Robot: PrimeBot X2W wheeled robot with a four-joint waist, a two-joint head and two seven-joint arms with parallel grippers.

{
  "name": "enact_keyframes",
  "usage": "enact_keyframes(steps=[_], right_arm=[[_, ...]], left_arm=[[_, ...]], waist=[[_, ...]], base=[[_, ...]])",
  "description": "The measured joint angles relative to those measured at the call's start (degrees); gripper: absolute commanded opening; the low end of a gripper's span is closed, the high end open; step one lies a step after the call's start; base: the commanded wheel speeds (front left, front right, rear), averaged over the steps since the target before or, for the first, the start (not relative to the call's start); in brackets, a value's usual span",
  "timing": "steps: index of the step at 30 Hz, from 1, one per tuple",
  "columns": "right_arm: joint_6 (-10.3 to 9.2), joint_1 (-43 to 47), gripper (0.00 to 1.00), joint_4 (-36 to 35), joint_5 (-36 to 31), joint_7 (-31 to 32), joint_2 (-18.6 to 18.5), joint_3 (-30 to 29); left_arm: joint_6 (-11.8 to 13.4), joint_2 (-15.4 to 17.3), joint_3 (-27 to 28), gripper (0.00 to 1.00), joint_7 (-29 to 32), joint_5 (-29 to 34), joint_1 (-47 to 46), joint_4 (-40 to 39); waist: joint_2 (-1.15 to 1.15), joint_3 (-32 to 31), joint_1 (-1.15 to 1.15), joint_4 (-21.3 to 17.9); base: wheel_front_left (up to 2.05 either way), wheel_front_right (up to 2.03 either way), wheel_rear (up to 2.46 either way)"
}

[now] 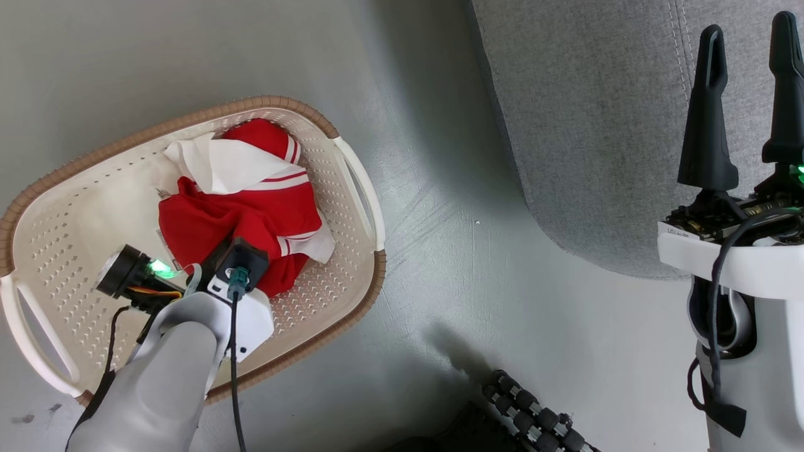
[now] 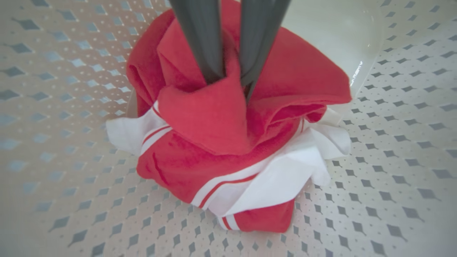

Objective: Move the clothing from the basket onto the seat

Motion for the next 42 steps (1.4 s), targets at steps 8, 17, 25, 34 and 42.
enact_keyframes(steps=[8,17,25,34,42], right_arm=[[0.0,-1.2,1.0,0.7,0.6,0.0,0.0,-0.3],[0.0,-2.1,1.0,1.3,0.4,0.0,0.0,-0.3],[0.0,-2.1,1.0,2.4,-1.2,0.0,0.0,-0.9],[0.0,-2.0,1.0,3.0,-2.1,0.0,-0.1,0.1],[0.0,-2.0,1.0,3.4,-3.4,0.0,-0.2,1.0]], left_arm=[[0.3,-0.7,0.3,0.0,-1.7,-1.0,-1.7,-1.2],[0.2,-1.3,-0.4,0.0,-3.0,-0.8,-1.7,-3.8],[0.9,-2.0,1.3,0.0,-3.1,-2.9,-0.9,-8.4],[2.6,-2.1,4.5,0.0,-3.1,-6.3,1.5,-19.9],[4.6,-2.2,7.7,0.0,-3.1,-9.5,5.4,-29.7]], waist=[[0.0,-0.9,0.0,0.4],[0.0,-2.6,0.0,1.3],[0.0,-5.1,0.0,2.7],[0.0,-8.4,0.0,5.0],[0.0,-12.2,0.0,7.4]], base=[[0.0,0.0,0.0],[0.0,0.0,0.0],[0.0,0.0,0.0],[0.0,0.0,0.0],[0.0,0.0,0.0]])
